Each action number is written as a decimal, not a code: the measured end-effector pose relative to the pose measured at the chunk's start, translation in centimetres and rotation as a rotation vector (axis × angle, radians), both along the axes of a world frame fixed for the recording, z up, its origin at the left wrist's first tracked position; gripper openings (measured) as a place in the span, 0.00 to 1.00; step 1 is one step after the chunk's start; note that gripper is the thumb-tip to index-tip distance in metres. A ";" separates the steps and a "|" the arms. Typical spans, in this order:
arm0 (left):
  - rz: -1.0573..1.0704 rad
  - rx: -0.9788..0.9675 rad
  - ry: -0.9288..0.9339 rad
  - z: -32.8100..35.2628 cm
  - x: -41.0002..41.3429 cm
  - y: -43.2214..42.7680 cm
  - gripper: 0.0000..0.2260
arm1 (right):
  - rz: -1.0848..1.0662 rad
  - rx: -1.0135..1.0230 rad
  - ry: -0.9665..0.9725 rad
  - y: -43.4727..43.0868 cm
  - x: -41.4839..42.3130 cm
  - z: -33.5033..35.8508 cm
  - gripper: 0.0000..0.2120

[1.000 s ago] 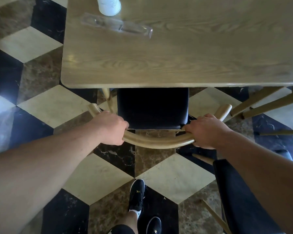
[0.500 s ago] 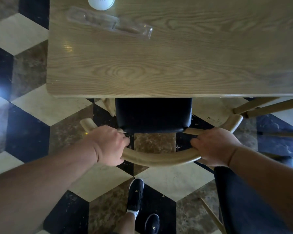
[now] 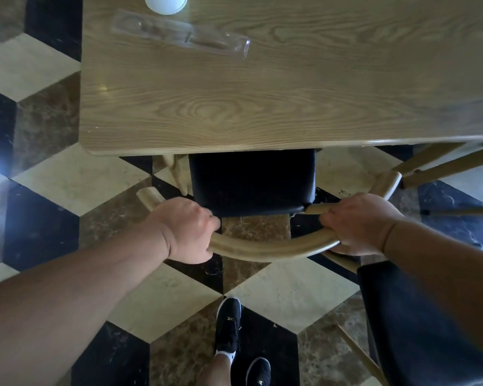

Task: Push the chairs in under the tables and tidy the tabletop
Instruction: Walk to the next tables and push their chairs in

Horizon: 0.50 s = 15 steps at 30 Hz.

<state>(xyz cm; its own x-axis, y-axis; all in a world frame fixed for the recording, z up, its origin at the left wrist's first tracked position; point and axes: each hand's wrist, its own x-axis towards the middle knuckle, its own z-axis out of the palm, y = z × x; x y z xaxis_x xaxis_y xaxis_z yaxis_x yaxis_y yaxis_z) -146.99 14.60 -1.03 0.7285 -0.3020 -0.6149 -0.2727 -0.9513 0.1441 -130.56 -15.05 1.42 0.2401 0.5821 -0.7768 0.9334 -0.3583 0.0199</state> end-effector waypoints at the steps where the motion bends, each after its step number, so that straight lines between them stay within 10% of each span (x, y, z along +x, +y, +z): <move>1: 0.006 0.005 -0.001 0.2 -0.1 -0.1 0.17 | -0.021 -0.002 -0.007 0.0 -0.3 0.1 0.14; 7: 0.089 0.121 -0.096 0.8 -1.9 -1.5 0.13 | -0.242 0.172 -0.280 -1.1 -4.5 0.6 0.18; 15: 0.290 -0.061 -0.226 4.6 -5.1 -10.3 0.33 | -0.496 0.505 -0.223 -6.3 -15.3 4.3 0.32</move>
<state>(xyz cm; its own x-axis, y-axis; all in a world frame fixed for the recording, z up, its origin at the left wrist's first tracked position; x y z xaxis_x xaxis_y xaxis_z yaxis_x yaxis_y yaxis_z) -152.10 4.30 3.60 0.9044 -0.0938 -0.4163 -0.0242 -0.9852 0.1696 -145.89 -21.39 5.73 0.6882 0.6379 -0.3457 0.6527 -0.7524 -0.0889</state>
